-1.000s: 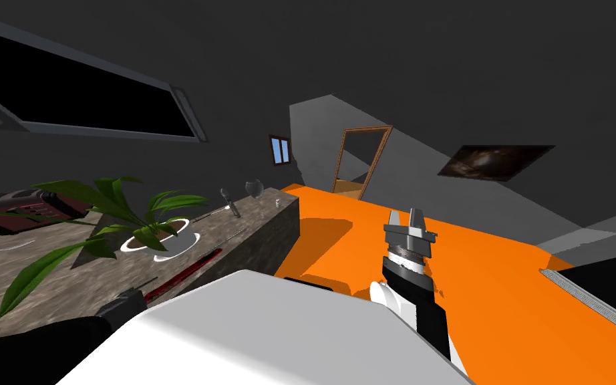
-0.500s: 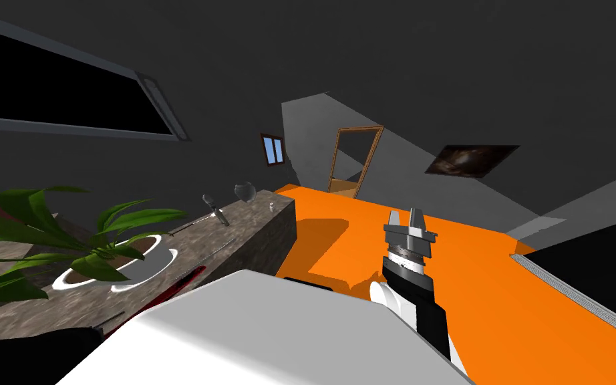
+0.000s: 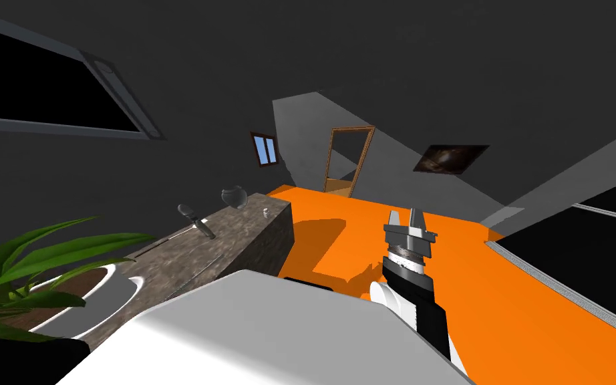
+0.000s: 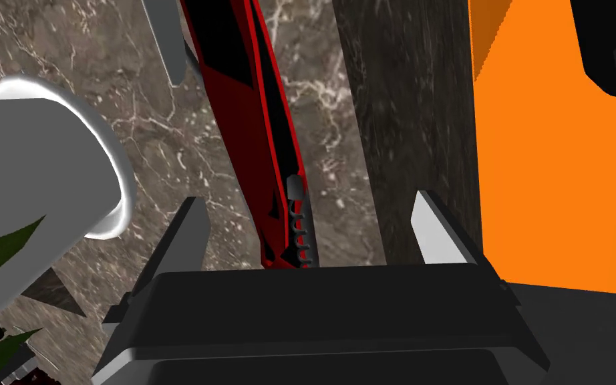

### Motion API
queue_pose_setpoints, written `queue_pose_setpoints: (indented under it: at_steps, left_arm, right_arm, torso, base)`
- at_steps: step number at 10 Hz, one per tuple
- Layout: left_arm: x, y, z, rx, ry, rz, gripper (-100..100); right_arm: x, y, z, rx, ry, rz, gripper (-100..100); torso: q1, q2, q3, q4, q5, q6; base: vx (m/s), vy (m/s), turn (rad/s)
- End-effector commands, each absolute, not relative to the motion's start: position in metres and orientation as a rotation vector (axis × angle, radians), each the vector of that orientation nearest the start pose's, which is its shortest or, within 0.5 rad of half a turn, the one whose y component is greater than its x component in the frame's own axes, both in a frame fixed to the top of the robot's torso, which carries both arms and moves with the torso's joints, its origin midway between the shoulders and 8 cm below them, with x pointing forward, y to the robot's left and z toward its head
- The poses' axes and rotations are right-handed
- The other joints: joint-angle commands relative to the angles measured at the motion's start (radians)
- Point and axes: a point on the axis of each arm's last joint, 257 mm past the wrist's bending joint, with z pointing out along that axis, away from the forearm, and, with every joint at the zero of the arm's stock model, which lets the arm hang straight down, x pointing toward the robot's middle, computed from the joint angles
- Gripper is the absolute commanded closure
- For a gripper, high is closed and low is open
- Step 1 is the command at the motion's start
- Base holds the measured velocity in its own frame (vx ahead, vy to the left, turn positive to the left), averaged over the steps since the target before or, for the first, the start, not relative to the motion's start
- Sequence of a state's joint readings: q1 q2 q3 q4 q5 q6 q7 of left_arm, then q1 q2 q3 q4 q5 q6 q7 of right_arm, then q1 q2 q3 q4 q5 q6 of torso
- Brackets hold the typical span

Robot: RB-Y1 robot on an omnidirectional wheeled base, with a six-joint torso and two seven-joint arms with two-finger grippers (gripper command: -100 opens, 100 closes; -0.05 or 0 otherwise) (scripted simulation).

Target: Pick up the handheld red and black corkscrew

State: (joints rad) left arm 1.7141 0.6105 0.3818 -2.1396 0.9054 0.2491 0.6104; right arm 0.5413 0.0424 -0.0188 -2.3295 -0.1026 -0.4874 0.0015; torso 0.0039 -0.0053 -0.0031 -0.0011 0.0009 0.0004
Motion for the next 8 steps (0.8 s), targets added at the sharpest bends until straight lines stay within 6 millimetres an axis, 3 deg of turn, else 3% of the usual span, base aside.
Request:
queue_pose_setpoints:
  at_steps: [1,2,3,5,6,8]
  left_arm:
    - [-0.127,0.505,-0.315,-2.685,0.610,-0.175,-100]
    - [-0.148,0.493,-0.318,-2.739,0.571,-0.122,-100]
    - [-0.148,0.493,-0.318,-2.739,0.571,-0.122,-100]
    - [-0.183,0.466,-0.322,-2.833,0.495,-0.025,-100]
    - [-0.183,0.466,-0.322,-2.833,0.495,-0.025,-100]
    - [-0.212,0.439,-0.324,-2.911,0.429,0.056,-100]
  right_arm:
    - [0.329,-0.305,0.031,0.745,0.509,1.328,0]
    - [0.328,-0.305,0.031,0.745,0.509,1.328,0]
    - [0.328,-0.305,0.031,0.745,0.509,1.328,0]
    - [0.328,-0.305,0.031,0.745,0.509,1.328,0]
    - [0.328,-0.305,0.031,0.745,0.509,1.328,0]
    - [0.328,-0.305,0.031,0.745,0.509,1.328,0]
  torso:
    - [0.000,0.000,0.000,0.000,0.000,0.000]
    - [0.001,-0.002,-0.001,0.000,0.000,0.000]
    - [0.004,-0.003,-0.002,-0.001,0.001,0.000]
    - [0.001,0.000,0.000,0.000,0.000,0.000]
    - [0.003,-0.001,0.000,0.000,0.001,0.000]
    - [0.000,0.000,0.000,0.000,0.000,0.000]
  base:
    - [0.127,0.109,-0.215]
    - [0.132,0.139,-0.265]
    - [0.080,0.104,-0.093]
    - [0.080,0.120,-0.172]
    - [0.086,0.103,-0.073]
    - [0.070,0.108,-0.139]
